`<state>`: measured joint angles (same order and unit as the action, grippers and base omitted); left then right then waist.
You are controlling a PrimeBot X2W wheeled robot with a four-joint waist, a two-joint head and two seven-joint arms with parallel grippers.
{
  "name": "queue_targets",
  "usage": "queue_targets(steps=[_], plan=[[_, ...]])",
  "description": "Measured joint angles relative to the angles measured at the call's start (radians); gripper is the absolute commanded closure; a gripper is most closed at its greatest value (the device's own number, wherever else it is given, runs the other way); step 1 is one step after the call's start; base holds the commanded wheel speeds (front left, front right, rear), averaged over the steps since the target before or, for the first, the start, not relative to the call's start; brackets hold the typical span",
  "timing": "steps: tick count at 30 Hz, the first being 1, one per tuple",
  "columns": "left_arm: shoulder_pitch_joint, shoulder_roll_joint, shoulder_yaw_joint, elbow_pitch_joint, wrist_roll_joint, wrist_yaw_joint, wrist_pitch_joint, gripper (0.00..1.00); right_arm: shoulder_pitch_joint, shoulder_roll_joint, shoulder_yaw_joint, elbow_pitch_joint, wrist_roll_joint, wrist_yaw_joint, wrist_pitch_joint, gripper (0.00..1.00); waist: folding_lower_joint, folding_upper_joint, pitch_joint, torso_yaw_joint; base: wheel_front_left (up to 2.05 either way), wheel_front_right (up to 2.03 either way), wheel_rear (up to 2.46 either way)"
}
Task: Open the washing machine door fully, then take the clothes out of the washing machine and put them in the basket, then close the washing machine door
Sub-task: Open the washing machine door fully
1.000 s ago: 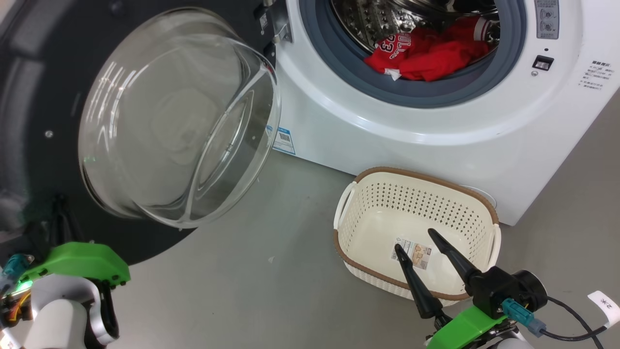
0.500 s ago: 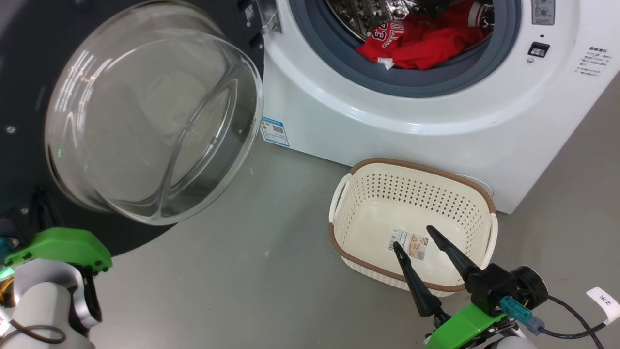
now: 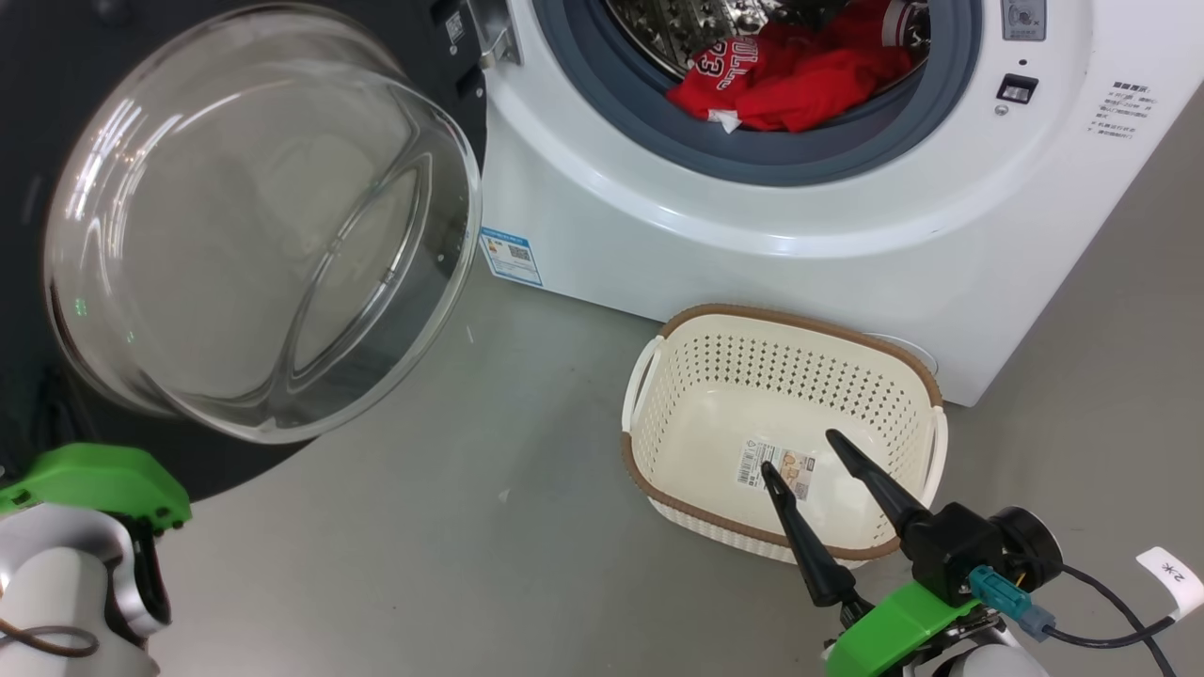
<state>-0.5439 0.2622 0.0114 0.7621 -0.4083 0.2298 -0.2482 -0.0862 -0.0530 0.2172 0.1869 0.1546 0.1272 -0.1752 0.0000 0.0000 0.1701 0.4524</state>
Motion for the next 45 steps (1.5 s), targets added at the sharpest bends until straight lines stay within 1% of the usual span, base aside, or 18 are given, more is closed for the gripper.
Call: queue_targets(steps=[1, 3, 4, 5, 6, 12, 17, 20, 22, 23, 25, 28, 30, 32, 33, 36, 38, 45], plan=[[0.0, -0.002, 0.007, -0.016, -0.009, -0.012, 0.0, 1.0, 0.0, 0.0, 0.001, 0.004, 0.001, 0.0, 0.0, 0.0, 0.0, 0.0, -0.003, -0.002, 0.0, 0.0, 0.0], [0.002, -0.005, 0.012, -0.053, -0.009, -0.012, -0.001, 1.0, 0.0, 0.0, 0.004, 0.011, 0.004, 0.0, 0.0, 0.0, 0.0, 0.0, -0.009, -0.004, 0.0, 0.0, 0.0], [0.003, -0.007, 0.017, -0.077, -0.009, -0.012, -0.001, 0.8, 0.0, 0.0, 0.005, 0.015, 0.007, 0.0, 0.0, 0.0, 0.0, 0.0, -0.012, -0.005, 0.0, 0.0, 0.0], [0.007, -0.009, 0.021, -0.102, -0.01, -0.011, -0.001, 0.38, 0.0, 0.0, 0.006, 0.018, 0.014, 0.0, -0.001, 0.0, 0.0001, 0.0, -0.015, -0.005, 0.0, 0.0, 0.0], [0.013, -0.01, 0.023, -0.132, -0.01, -0.01, -0.002, 0.0, 0.0, 0.0, 0.007, 0.023, 0.022, 0.0, -0.001, 0.0, 0.0, 0.0, -0.019, -0.006, 0.0, 0.0, 0.0], [0.094, -0.015, 0.02, -0.314, -0.004, -0.009, -0.002, 0.0, -0.001, 0.0, 0.004, 0.047, 0.041, 0.0, -0.027, 0.0, 0.0, 0.0, -0.044, -0.02, 0.0, 0.0, 0.0], [0.157, -0.017, 0.0, -0.506, 0.018, 0.018, 0.012, 0.0, -0.007, 0.0, -0.004, 0.071, 0.063, 0.0, -0.05, 0.0, 0.0, 0.0, -0.066, -0.045, 0.0, 0.0, 0.0], [0.199, -0.016, -0.015, -0.631, 0.023, 0.026, 0.038, 0.0, -0.007, 0.001, -0.023, 0.083, 0.067, 0.0, -0.06, 0.0, 0.0, 0.0, -0.08, -0.067, 0.0, 0.0, 0.0], [0.223, -0.016, -0.032, -0.706, 0.023, 0.023, 0.052, 0.0, -0.007, 0.001, -0.044, 0.09, 0.073, 0.0, -0.063, 0.0, 0.0, 0.0, -0.088, -0.084, 0.0, 0.0, 0.0], [0.232, -0.013, -0.045, -0.735, 0.023, 0.011, 0.064, 0.0, -0.007, 0.001, -0.055, 0.091, 0.073, 0.0, -0.064, 0.0, 0.0, 0.0, -0.092, -0.094, 0.0, 0.0, 0.0], [0.247, -0.01, -0.067, -0.772, 0.024, 0.004, 0.08, 0.0, -0.007, 0.001, -0.077, 0.093, 0.073, 0.0, -0.072, 0.0, 0.0, 0.0, -0.099, -0.113, 0.0, 0.0, 0.0], [0.263, -0.019, -0.101, -0.806, 0.024, -0.012, 0.099, 0.0, -0.014, 0.002, -0.106, 0.095, 0.061, 0.0, -0.072, 0.0, 0.0, 0.0, -0.106, -0.145, 0.0, 0.0, 0.0], [0.265, -0.034, -0.122, -0.822, -0.01, -0.054, 0.098, 0.0, -0.021, 0.002, -0.125, 0.096, 0.059, 0.0, -0.072, 0.0, 0.0, 0.0, -0.11, -0.167, 0.0, 0.0, 0.0], [0.272, -0.036, -0.139, -0.828, -0.03, -0.093, 0.091, 0.0, -0.022, 0.001, -0.137, 0.095, 0.053, 0.0, -0.073, 0.0, 0.0, 0.0, -0.114, -0.19, 0.0, 0.0, 0.0], [0.278, -0.039, -0.141, -0.829, -0.05, -0.108, 0.084, 0.0, -0.022, 0.002, -0.142, 0.095, 0.05, 0.0, -0.073, 0.0, 0.0, 0.0, -0.115, -0.201, 0.0, 0.0, 0.0], [0.295, -0.039, -0.151, -0.826, -0.064, -0.135, 0.074, 0.0, -0.022, 0.002, -0.15, 0.091, 0.049, 0.0, -0.073, 0.0, 0.0, 0.0, -0.118, -0.236, 0.0, 0.0, 0.0], [0.304, -0.039, -0.157, -0.82, -0.065, -0.151, 0.064, 0.0, -0.022, 0.002, -0.157, 0.084, 0.049, 0.0, -0.073, 0.0, 0.0, 0.0, -0.119, -0.26, 0.0, 0.0, 0.0], [0.34, -0.033, -0.163, -0.78, -0.064, -0.159, 0.043, 0.0, -0.022, 0.002, -0.182, 0.049, 0.032, 0.0, -0.073, 0.0, 0.0, 0.0, -0.117, -0.34, 0.0, 0.0, 0.0]])
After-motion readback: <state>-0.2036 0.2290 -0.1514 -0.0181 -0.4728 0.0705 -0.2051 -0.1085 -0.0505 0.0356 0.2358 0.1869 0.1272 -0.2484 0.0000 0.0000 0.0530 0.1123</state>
